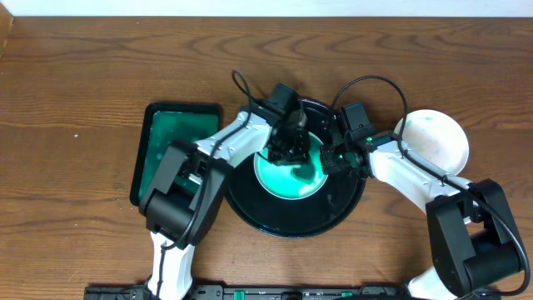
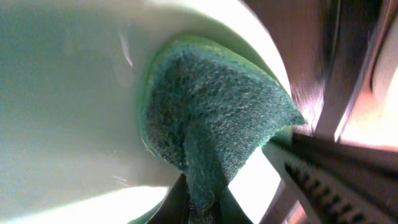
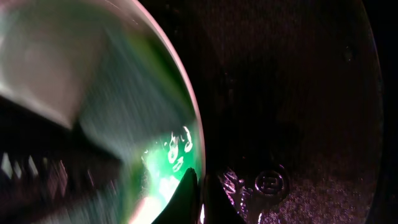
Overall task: Clean dirty plates on tray and stack at the side
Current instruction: 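Return the sponge to the water tray with the left gripper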
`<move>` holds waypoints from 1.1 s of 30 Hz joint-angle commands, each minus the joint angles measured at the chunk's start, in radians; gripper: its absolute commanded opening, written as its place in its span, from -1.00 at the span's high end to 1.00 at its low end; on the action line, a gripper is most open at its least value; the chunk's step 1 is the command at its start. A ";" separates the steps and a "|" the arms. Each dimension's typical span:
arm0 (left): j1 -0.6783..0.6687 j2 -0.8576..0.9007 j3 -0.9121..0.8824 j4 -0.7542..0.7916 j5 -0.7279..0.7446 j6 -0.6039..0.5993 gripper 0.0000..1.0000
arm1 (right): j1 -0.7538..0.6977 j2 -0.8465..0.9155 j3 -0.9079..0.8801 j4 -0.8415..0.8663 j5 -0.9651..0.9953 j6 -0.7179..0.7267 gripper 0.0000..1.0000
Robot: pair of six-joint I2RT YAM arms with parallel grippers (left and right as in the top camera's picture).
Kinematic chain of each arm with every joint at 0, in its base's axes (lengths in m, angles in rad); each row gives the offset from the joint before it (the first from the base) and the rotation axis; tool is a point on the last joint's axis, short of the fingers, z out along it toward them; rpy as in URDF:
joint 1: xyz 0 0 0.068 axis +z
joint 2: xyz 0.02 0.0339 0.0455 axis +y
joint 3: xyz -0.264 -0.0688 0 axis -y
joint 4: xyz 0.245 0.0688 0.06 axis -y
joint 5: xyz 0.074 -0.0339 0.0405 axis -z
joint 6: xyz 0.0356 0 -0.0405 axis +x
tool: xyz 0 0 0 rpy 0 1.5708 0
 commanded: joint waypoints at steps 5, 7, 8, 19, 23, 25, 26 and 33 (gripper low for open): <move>-0.043 0.050 -0.016 -0.134 0.150 0.077 0.86 | 0.002 0.005 0.012 -0.005 0.024 -0.001 0.98; -0.042 0.050 -0.016 -0.177 0.145 0.121 0.86 | 0.002 0.005 0.012 -0.005 0.024 -0.001 0.98; -0.040 0.050 -0.016 -0.201 0.126 0.129 0.85 | 0.002 0.005 0.012 -0.005 0.024 -0.001 0.98; 0.085 -0.073 -0.015 -0.320 -0.076 0.117 0.86 | 0.002 0.005 0.012 -0.006 0.024 -0.001 0.98; 0.180 -0.204 -0.015 -0.332 -0.077 0.119 0.86 | 0.003 0.005 0.012 -0.005 0.024 -0.001 0.98; 0.235 -0.279 -0.015 -0.335 -0.089 0.120 0.87 | 0.002 0.005 0.012 -0.005 0.025 -0.001 0.98; 0.267 -0.319 -0.015 -0.338 -0.108 0.122 0.86 | 0.002 0.005 0.012 -0.005 0.025 -0.001 0.98; 0.456 -0.458 -0.016 -0.378 -0.531 0.122 0.86 | 0.002 0.005 0.012 -0.001 0.024 -0.015 0.98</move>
